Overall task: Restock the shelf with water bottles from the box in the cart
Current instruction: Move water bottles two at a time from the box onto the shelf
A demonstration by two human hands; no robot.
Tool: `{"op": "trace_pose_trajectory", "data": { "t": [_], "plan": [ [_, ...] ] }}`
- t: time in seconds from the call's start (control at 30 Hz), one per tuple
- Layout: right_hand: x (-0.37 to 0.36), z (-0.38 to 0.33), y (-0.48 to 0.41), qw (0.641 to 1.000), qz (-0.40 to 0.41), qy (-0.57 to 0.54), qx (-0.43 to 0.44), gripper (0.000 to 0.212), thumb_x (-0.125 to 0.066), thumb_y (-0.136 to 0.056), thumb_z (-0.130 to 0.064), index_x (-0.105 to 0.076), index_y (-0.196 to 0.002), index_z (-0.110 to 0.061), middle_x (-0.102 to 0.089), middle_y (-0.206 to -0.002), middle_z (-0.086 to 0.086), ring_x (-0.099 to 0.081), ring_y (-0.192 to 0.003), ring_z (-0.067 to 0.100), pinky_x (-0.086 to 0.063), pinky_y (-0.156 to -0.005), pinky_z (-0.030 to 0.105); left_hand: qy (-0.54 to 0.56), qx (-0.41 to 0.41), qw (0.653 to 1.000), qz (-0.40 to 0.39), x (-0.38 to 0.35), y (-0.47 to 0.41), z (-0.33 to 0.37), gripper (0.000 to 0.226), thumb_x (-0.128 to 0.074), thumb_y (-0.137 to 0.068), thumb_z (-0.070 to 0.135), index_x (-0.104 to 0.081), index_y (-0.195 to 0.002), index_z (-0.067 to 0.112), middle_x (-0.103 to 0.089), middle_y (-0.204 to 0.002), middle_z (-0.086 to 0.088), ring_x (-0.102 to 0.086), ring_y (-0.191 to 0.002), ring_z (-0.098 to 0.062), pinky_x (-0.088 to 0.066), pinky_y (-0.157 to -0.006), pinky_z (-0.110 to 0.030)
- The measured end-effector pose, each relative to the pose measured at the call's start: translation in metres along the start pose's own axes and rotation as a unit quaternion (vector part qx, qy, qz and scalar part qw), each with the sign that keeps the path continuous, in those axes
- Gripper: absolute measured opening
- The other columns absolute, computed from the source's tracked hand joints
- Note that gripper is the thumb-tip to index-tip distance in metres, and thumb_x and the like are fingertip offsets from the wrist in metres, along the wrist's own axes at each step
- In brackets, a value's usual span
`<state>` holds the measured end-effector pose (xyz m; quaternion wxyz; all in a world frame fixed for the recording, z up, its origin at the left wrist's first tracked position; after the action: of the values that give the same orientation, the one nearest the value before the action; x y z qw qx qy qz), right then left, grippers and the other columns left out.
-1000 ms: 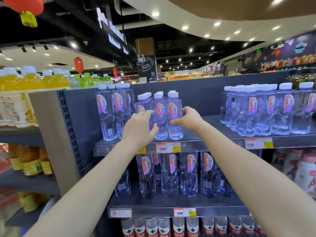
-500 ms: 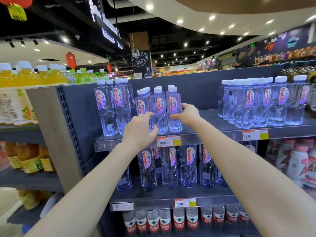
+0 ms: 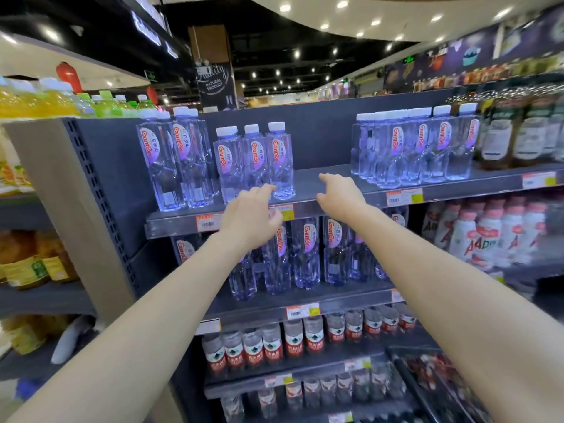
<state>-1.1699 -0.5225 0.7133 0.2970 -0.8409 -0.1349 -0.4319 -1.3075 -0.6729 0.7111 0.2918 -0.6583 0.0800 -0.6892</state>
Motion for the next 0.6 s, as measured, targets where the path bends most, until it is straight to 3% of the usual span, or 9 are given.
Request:
{"op": "trace_pose_trajectory", "data": {
  "t": [0.17, 0.3, 0.4, 0.53, 0.6],
  "plan": [
    [0.036, 0.049, 0.062, 1.0, 0.002, 0.026, -0.014, 0.056, -0.053, -0.097, -0.02, -0.045, -0.153, -0.016, -0.055, -0.148, 0.012, -0.049, -0.135, 0.033, -0.048, -0.104, 0.043, 0.026, -0.036, 0.999, -0.001, -0.003, 0.02, 0.076, 0.054, -0.053, -0.101, 0.035, -0.046, -0.151, 0.017, -0.063, -0.134, -0.013, -0.056, -0.124, -0.037, -0.049, -0.094, -0.045],
    [0.08, 0.111, 0.131, 0.998, -0.004, 0.057, -0.033, 0.044, -0.054, -0.094, -0.021, -0.058, -0.138, -0.014, -0.065, -0.132, 0.014, -0.061, -0.118, 0.034, -0.054, -0.094, 0.042, 0.05, -0.064, 0.997, -0.008, -0.011, 0.048, 0.163, 0.051, -0.054, -0.097, 0.034, -0.052, -0.145, 0.016, -0.065, -0.13, -0.014, -0.058, -0.121, -0.038, -0.05, -0.097, -0.046],
    [0.118, 0.167, 0.198, 0.994, -0.026, 0.088, -0.062, 0.051, -0.053, -0.098, -0.02, -0.05, -0.148, -0.012, -0.057, -0.144, 0.012, -0.054, -0.129, 0.036, -0.052, -0.096, 0.042, 0.068, -0.091, 0.993, -0.026, -0.023, 0.078, 0.241, 0.049, -0.055, -0.095, 0.033, -0.054, -0.141, 0.017, -0.065, -0.128, -0.013, -0.058, -0.12, -0.039, -0.051, -0.095, -0.047],
    [0.161, 0.249, 0.282, 0.981, -0.06, 0.146, -0.116, 0.033, -0.052, -0.096, -0.015, -0.06, -0.127, -0.008, -0.066, -0.125, 0.016, -0.065, -0.102, 0.034, -0.056, -0.073, 0.04, 0.074, -0.142, 0.985, -0.061, -0.049, 0.121, 0.353, 0.051, -0.055, -0.098, 0.038, -0.051, -0.144, 0.015, -0.062, -0.13, -0.016, -0.058, -0.117, -0.039, -0.052, -0.091, -0.047],
    [0.183, 0.286, 0.321, 0.973, -0.071, 0.163, -0.144, 0.039, -0.051, -0.1, -0.017, -0.056, -0.138, -0.009, -0.061, -0.134, 0.014, -0.063, -0.109, 0.033, -0.056, -0.077, 0.041, 0.074, -0.169, 0.98, -0.079, -0.061, 0.141, 0.405, 0.053, -0.053, -0.099, 0.04, -0.05, -0.144, 0.012, -0.061, -0.131, -0.016, -0.057, -0.117, -0.039, -0.053, -0.091, -0.047]
  ]
}}
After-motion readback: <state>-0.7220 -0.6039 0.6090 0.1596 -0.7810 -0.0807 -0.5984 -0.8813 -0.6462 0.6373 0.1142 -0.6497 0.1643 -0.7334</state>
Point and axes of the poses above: each hand's wrist, its own y-axis away from the middle knuckle, its own x-axis out of the back of the hand, z = x × y, the point moved 6 cm from there along -y, towards the middle knuckle
